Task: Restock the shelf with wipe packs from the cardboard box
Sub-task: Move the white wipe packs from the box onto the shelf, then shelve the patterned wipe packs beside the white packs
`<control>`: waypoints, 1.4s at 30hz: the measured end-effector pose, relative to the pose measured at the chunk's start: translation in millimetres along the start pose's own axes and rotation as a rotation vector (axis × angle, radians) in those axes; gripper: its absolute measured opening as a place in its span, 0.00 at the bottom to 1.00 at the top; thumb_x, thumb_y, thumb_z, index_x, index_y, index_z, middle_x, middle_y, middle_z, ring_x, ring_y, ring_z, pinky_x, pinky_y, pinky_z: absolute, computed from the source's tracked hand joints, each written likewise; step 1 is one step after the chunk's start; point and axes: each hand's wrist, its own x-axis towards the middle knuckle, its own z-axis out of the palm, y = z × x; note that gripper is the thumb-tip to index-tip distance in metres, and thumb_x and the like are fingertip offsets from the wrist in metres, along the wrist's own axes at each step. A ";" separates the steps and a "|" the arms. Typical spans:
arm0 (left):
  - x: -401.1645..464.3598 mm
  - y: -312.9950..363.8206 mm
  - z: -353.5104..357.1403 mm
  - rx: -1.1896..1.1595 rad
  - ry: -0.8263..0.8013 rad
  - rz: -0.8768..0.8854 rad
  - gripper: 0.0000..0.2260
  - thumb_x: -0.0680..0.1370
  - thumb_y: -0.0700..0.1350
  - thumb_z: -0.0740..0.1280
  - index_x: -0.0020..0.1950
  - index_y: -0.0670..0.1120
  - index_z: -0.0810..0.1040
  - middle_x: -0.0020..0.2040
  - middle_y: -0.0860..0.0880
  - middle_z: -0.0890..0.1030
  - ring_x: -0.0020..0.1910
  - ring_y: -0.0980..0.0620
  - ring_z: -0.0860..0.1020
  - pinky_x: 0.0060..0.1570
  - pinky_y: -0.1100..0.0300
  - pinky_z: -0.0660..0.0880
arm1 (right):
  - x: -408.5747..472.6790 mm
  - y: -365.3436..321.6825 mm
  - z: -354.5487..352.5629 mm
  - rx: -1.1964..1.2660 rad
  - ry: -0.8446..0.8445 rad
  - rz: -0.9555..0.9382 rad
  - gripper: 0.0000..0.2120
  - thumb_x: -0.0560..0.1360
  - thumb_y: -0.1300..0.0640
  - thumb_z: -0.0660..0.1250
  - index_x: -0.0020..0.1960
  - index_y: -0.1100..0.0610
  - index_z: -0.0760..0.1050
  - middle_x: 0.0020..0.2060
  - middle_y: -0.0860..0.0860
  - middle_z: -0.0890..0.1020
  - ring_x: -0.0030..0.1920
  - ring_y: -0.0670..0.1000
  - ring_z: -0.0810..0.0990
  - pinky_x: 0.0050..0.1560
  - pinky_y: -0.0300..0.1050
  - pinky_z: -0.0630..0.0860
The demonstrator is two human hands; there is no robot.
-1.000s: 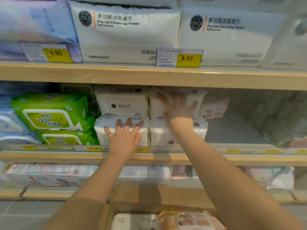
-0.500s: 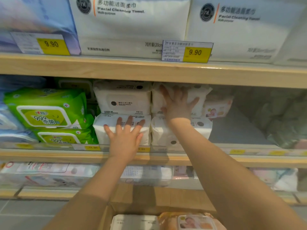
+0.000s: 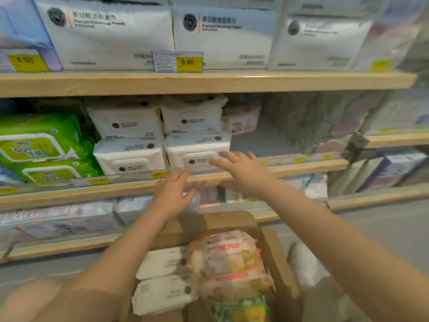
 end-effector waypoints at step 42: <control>-101.8 9.6 82.9 -1.279 -0.273 -0.830 0.50 0.49 0.48 0.83 0.67 0.53 0.63 0.60 0.46 0.77 0.52 0.42 0.80 0.42 0.41 0.80 | -138.4 -32.9 147.1 0.872 0.163 0.421 0.18 0.72 0.50 0.71 0.59 0.46 0.69 0.55 0.45 0.71 0.52 0.42 0.71 0.45 0.23 0.65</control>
